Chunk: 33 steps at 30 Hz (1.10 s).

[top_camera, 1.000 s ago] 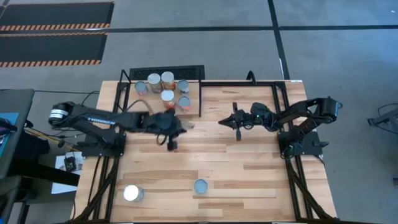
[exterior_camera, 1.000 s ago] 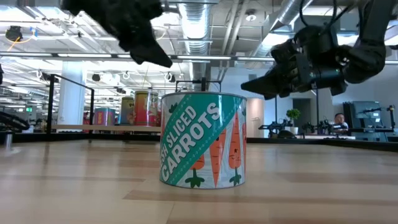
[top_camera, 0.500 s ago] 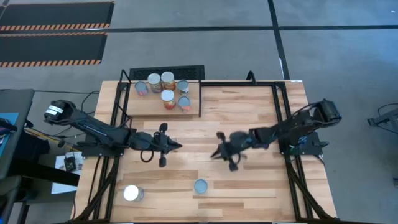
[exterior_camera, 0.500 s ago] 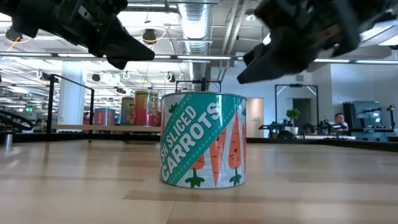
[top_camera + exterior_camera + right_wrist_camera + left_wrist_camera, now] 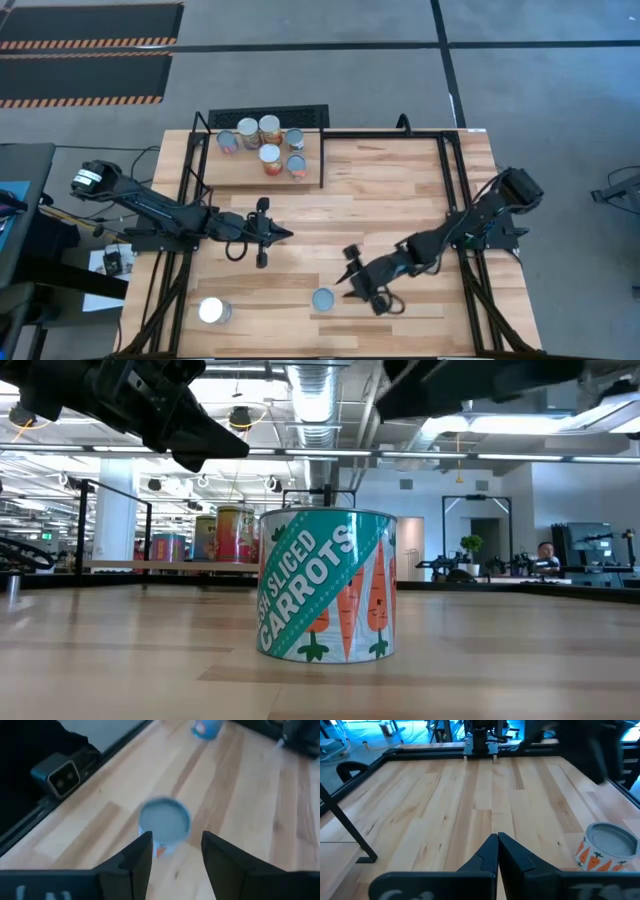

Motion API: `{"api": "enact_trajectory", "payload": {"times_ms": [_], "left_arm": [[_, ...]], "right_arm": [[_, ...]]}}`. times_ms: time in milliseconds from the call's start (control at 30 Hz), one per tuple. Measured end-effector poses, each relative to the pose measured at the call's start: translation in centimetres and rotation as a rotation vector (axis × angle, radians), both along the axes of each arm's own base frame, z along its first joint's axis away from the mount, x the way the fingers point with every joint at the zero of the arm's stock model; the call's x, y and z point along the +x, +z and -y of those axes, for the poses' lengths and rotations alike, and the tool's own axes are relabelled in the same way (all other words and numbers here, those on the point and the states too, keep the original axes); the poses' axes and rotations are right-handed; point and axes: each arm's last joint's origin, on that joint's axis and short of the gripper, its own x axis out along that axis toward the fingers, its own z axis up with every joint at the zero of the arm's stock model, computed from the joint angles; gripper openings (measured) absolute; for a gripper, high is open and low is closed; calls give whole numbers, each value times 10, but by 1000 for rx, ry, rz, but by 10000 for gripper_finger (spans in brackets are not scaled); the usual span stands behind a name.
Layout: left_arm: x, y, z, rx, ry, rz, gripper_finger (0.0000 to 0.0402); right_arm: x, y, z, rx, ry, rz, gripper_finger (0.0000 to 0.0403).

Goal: Pick and place cans onto a shelf
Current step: Put the canned carrots on the shelf

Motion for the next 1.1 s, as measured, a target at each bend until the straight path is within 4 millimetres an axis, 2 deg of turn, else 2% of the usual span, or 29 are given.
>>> {"api": "enact_trajectory", "payload": {"times_ms": [200,467,667,867,967,1100], "left_arm": [[0,0,0,-24,7,5,0],[0,0,0,-25,8,0,0],[0,0,0,-26,9,-1,0],[0,0,0,-26,8,-2,0],[0,-1,0,-23,8,-16,0],[0,-2,0,-26,8,-18,0]], "right_arm": [[28,-14,-17,-112,50,-118,173],[53,-32,-34,-188,148,-244,152],[63,-39,-35,-215,142,-294,98],[69,-34,-17,-200,82,-317,13],[72,-21,-1,-187,47,-294,18],[80,-2,38,-164,-47,-274,14]]}}
